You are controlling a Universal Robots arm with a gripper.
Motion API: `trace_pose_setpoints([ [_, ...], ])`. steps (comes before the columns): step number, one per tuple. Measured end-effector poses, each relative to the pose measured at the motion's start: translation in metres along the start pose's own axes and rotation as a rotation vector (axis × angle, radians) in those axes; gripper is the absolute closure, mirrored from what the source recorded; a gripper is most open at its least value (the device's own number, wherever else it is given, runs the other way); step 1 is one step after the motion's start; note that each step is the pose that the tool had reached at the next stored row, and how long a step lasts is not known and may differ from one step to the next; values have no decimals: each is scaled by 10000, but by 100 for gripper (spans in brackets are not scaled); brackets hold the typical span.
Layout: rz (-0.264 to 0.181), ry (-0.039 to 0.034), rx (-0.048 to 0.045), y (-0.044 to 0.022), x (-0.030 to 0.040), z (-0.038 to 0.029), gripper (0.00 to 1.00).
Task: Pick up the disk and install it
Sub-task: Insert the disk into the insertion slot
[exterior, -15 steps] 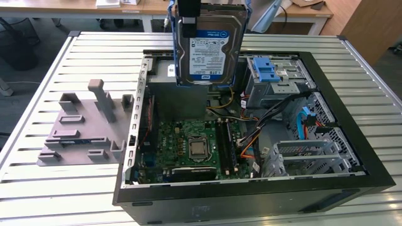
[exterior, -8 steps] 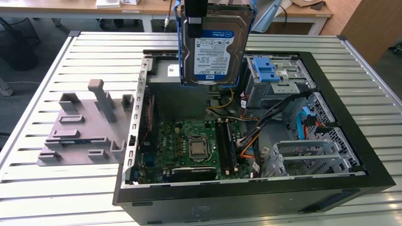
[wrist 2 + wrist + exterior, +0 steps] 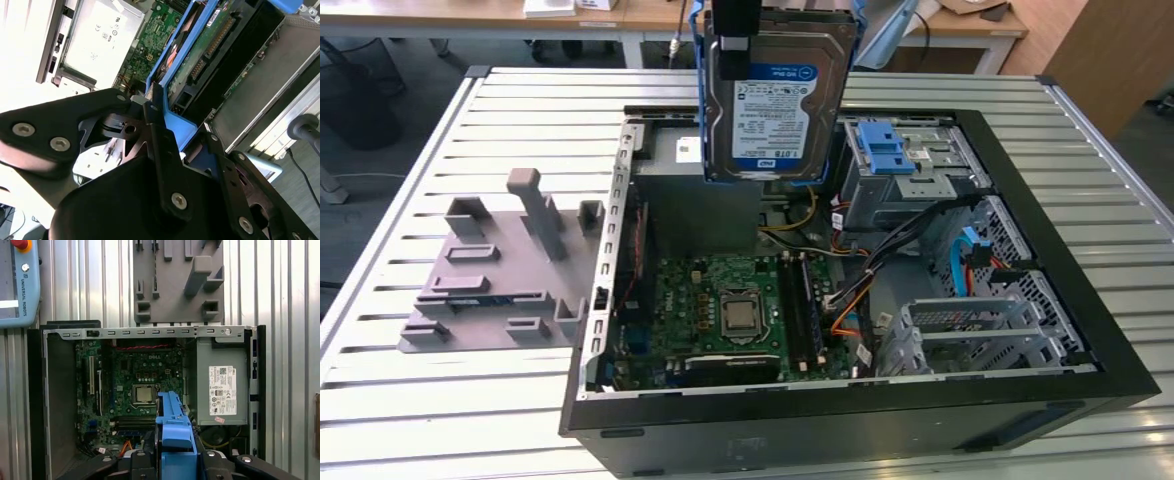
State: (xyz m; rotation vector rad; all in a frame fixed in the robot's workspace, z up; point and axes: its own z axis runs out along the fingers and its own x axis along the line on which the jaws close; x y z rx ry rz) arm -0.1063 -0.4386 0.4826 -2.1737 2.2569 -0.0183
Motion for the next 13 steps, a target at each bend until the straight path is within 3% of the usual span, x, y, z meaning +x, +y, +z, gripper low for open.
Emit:
trace_pose_setpoints([
  [3, 1, -40, -1, 0, 0, 0, 64],
  [9, 3, -235, -8, -1, 35, 1, 64],
  [13, 3, -236, -8, -3, 82, 1, 64],
])
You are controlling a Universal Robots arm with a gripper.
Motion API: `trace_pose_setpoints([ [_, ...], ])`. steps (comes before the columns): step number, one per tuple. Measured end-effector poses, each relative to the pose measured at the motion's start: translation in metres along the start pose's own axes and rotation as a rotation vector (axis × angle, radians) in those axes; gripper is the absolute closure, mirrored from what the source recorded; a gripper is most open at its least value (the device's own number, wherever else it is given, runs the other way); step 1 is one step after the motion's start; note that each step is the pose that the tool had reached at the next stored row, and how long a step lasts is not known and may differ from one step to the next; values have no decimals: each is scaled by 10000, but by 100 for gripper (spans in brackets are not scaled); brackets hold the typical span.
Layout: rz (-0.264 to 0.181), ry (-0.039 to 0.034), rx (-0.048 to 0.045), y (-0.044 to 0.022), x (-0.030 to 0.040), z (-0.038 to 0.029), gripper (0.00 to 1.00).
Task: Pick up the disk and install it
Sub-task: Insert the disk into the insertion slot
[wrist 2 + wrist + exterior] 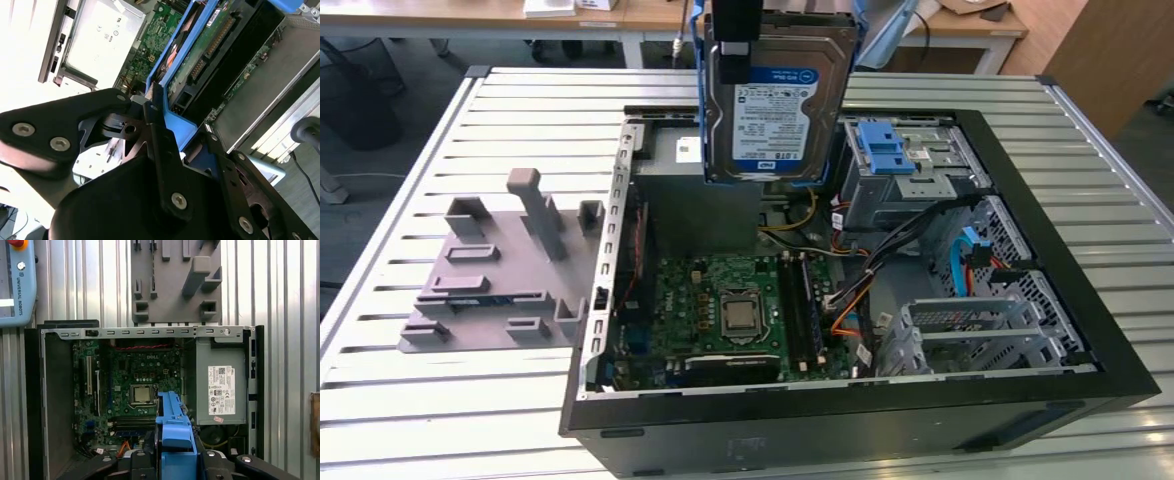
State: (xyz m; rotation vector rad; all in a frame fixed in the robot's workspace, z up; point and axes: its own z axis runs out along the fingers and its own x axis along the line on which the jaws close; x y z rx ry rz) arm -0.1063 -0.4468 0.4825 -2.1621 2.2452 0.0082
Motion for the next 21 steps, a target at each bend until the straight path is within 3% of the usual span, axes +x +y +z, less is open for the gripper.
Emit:
trace_pose_setpoints([
  [6, -1, 1, -4, -4, 82, 0, 64],
  [16, 0, 2, -5, -13, 302, -2, 64],
  [21, 0, 8, -5, -24, 334, -1, 64],
])
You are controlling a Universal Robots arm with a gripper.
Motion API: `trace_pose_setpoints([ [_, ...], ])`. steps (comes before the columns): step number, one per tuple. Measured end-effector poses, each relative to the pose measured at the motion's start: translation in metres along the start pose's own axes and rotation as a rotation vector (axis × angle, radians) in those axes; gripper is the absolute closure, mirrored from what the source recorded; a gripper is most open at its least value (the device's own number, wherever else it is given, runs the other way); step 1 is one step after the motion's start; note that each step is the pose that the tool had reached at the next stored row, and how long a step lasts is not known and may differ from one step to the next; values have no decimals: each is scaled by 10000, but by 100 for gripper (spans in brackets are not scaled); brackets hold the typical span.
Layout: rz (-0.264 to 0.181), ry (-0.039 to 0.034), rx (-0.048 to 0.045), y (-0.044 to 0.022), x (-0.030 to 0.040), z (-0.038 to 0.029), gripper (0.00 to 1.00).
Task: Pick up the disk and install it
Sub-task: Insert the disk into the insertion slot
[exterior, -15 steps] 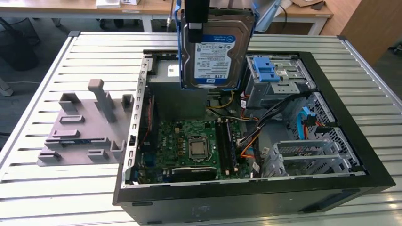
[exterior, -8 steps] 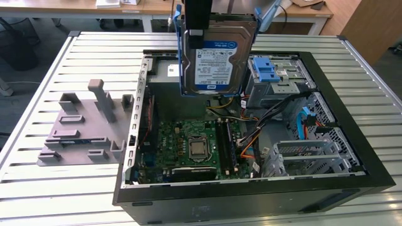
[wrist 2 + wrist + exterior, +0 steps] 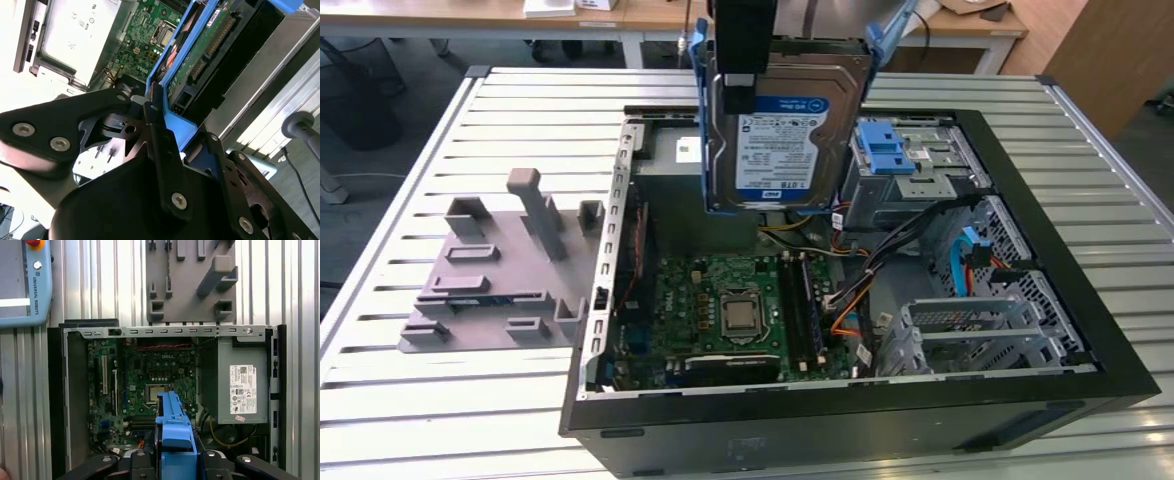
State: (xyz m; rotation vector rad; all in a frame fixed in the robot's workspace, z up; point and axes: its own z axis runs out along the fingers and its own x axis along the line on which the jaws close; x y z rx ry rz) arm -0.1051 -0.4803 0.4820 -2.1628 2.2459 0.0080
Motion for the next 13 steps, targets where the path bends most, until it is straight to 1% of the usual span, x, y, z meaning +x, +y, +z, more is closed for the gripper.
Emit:
trace_pose_setpoints([
  [2, 0, 1, -3, -36, 0, 2, 64],
  [6, 0, 1, -11, -141, 0, 8, 64],
  [9, -1, 0, -14, -165, 25, 8, 64],
  [13, 0, 1, -13, -172, 118, 7, 64],
])
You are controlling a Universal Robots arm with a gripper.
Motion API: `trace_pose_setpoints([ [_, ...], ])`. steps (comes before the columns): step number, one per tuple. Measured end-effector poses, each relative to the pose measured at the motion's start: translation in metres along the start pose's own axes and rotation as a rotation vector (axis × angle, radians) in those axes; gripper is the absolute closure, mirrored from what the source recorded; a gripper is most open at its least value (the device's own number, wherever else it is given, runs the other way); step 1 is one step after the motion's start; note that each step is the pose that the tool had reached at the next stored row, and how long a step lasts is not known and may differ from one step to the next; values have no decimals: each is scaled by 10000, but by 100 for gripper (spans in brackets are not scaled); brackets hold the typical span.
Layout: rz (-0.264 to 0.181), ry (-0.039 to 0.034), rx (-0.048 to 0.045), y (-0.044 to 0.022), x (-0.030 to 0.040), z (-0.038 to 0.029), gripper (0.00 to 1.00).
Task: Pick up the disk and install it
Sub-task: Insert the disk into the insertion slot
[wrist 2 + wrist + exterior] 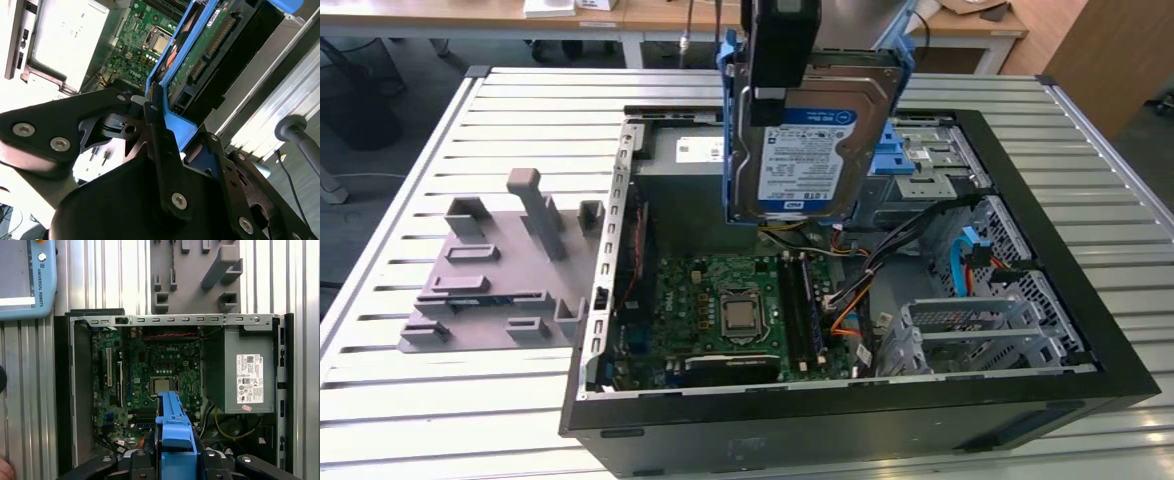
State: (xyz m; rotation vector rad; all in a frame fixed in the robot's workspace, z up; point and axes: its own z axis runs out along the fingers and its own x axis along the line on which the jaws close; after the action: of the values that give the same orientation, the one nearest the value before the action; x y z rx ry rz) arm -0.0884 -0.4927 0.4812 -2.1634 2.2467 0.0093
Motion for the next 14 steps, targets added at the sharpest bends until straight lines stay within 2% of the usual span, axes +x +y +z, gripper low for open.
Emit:
trace_pose_setpoints([
  [5, 0, 1, 0, -12, 148, -2, 64],
  [8, -1, -1, 1, -37, 204, -2, 64],
  [10, 1, -2, 1, -84, 216, 0, 64],
  [14, -1, -1, -2, -245, 226, 3, 64],
])
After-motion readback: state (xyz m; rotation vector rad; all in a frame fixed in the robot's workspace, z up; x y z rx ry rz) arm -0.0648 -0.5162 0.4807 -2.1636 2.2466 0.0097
